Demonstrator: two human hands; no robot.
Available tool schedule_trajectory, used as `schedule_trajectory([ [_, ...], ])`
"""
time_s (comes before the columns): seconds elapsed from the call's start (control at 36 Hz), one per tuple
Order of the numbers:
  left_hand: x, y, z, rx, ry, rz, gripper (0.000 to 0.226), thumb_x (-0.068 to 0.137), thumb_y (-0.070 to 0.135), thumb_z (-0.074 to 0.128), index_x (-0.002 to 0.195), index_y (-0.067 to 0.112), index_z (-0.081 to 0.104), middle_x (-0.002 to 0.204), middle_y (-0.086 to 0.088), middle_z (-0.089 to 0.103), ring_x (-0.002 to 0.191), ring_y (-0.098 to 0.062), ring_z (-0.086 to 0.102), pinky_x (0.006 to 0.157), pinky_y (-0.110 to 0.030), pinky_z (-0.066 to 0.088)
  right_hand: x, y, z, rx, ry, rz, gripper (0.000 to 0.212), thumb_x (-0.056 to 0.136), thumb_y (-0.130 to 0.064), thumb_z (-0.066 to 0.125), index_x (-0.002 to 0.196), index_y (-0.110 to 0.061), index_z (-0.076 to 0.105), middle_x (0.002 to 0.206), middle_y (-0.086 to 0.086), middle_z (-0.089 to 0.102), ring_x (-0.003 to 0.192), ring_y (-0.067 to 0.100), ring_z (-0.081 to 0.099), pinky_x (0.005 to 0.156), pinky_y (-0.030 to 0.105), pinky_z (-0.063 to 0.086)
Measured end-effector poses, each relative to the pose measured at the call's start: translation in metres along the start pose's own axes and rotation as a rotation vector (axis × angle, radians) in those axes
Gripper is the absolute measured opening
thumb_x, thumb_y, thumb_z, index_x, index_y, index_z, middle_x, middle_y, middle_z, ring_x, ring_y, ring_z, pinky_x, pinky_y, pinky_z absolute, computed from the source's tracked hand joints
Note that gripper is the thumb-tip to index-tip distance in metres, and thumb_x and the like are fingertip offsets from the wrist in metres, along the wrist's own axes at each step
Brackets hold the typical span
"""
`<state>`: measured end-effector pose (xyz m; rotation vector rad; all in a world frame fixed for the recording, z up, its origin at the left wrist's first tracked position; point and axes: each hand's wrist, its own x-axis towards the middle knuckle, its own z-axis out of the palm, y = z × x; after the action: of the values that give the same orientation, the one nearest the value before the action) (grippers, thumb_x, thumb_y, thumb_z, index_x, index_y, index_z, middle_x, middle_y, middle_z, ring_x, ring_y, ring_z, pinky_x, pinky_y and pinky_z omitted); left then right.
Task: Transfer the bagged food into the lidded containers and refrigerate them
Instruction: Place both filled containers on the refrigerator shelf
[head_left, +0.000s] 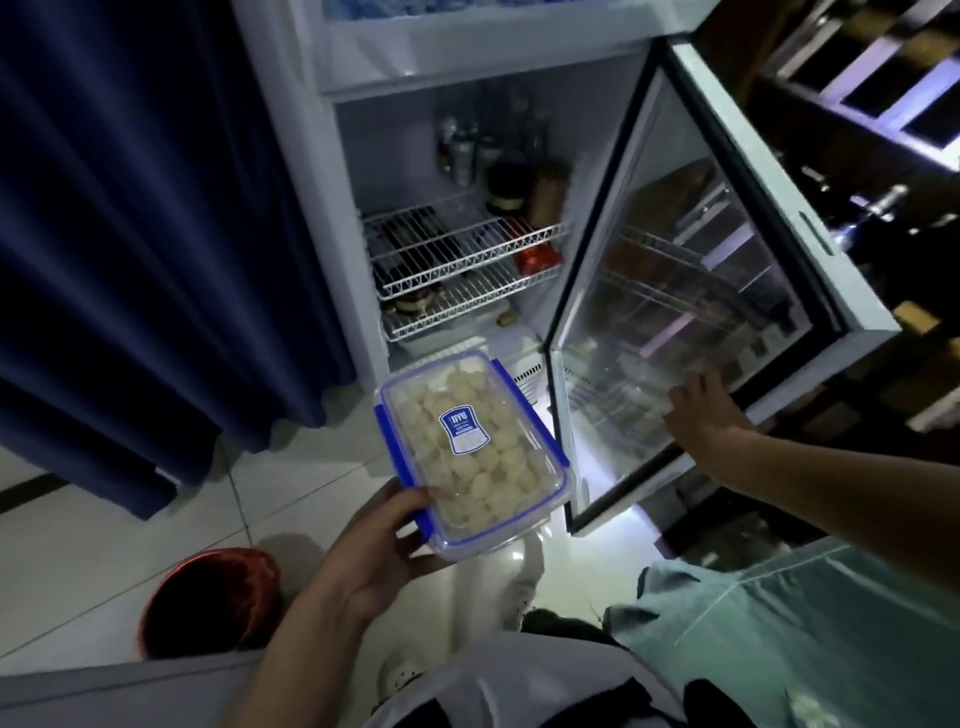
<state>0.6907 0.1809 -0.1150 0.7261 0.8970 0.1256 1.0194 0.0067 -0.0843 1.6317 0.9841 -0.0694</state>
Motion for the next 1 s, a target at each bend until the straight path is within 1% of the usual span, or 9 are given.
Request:
schedule_trajectory([
  [0.11,0.017,0.006,0.024,0.027,0.003,0.039,0.069,0.049,0.03,0.086,0.116,0.02,0.071,0.116,-0.013,0.074,0.094,-0.03,0.074,0.074,-0.045,0.06,-0.003,0.017,0.019,0.065,0.003,-0.033,0.05,0.096,-0.034,0.055,0.143,-0.022,0.046,0.146,0.013,0.038,0.132,0.039,0.032,0.109,0.052,0.023],
  [0.19,0.032,0.01,0.042,0.032,0.005,0.068,0.07,0.052,0.029,0.085,0.12,0.023,0.07,0.118,-0.011,0.074,0.097,-0.031,0.074,0.076,-0.047,0.06,-0.002,0.031,0.019,0.36,0.056,-0.116,0.05,0.092,-0.025,0.055,0.14,-0.029,0.047,0.143,0.006,0.042,0.133,0.035,0.035,0.108,0.047,0.032],
  [0.28,0.051,0.014,0.059,0.025,0.014,0.093,0.063,0.055,0.027,0.084,0.117,0.024,0.071,0.118,-0.01,0.074,0.095,-0.029,0.075,0.073,-0.045,0.06,0.005,0.045,0.008,1.049,0.203,-0.152,0.056,0.089,-0.036,0.066,0.142,-0.035,0.047,0.147,-0.001,0.047,0.133,0.027,0.044,0.105,0.04,0.04],
  [0.33,0.059,0.017,0.065,0.026,0.022,0.105,0.066,0.055,0.026,0.083,0.119,0.023,0.07,0.119,-0.01,0.074,0.095,-0.028,0.075,0.072,-0.044,0.06,0.004,0.044,-0.004,1.76,0.215,-0.18,0.044,0.09,-0.04,0.07,0.132,-0.032,0.06,0.137,0.002,0.06,0.123,0.022,0.058,0.1,0.038,0.048],
  [0.39,0.069,0.017,0.074,0.022,0.043,0.119,0.068,0.056,0.027,0.084,0.122,0.021,0.068,0.119,-0.01,0.073,0.098,-0.03,0.075,0.073,-0.045,0.06,0.011,0.039,-0.009,2.372,0.095,-0.217,0.028,0.091,-0.039,0.068,0.118,-0.034,0.069,0.126,0.002,0.068,0.115,0.022,0.064,0.093,0.038,0.053],
  [0.44,0.08,0.018,0.083,0.012,0.083,0.129,0.068,0.057,0.027,0.085,0.122,0.019,0.068,0.12,-0.012,0.073,0.103,-0.033,0.073,0.078,-0.049,0.06,0.021,0.032,-0.011,2.707,-0.09,-0.293,0.042,0.079,-0.049,0.069,0.118,-0.034,0.07,0.124,-0.003,0.07,0.115,0.023,0.065,0.1,0.046,0.051],
  [0.61,0.102,0.03,0.095,-0.051,0.16,0.09,0.074,0.051,0.026,0.09,0.121,0.014,0.07,0.12,-0.013,0.073,0.102,-0.033,0.073,0.086,-0.059,0.058,0.039,0.018,-0.019,2.903,-0.16,-0.381,0.058,0.071,-0.05,0.064,0.121,-0.021,0.07,0.118,0.001,0.072,0.107,0.021,0.064,0.104,0.046,0.045],
  [0.78,0.136,0.058,0.105,-0.001,0.133,0.125,0.062,0.06,0.028,0.087,0.121,0.026,0.071,0.124,-0.01,0.071,0.109,-0.033,0.071,0.085,-0.055,0.058,0.088,0.027,-0.025,2.884,-0.176,-0.397,0.032,0.097,-0.036,0.053,0.122,-0.024,0.07,0.121,0.003,0.072,0.103,0.017,0.067,0.1,0.043,0.047],
  [1.0,0.209,0.123,0.123,-0.031,0.159,0.19,0.069,0.08,0.01,0.078,0.136,0.041,0.052,0.124,-0.011,0.071,0.106,-0.037,0.071,0.085,-0.068,0.054,0.172,0.051,-0.067,2.829,0.033,-0.363,0.03,0.088,-0.023,0.067,0.115,-0.038,0.07,0.108,-0.012,0.075,0.097,0.003,0.07,0.082,0.029,0.049],
])
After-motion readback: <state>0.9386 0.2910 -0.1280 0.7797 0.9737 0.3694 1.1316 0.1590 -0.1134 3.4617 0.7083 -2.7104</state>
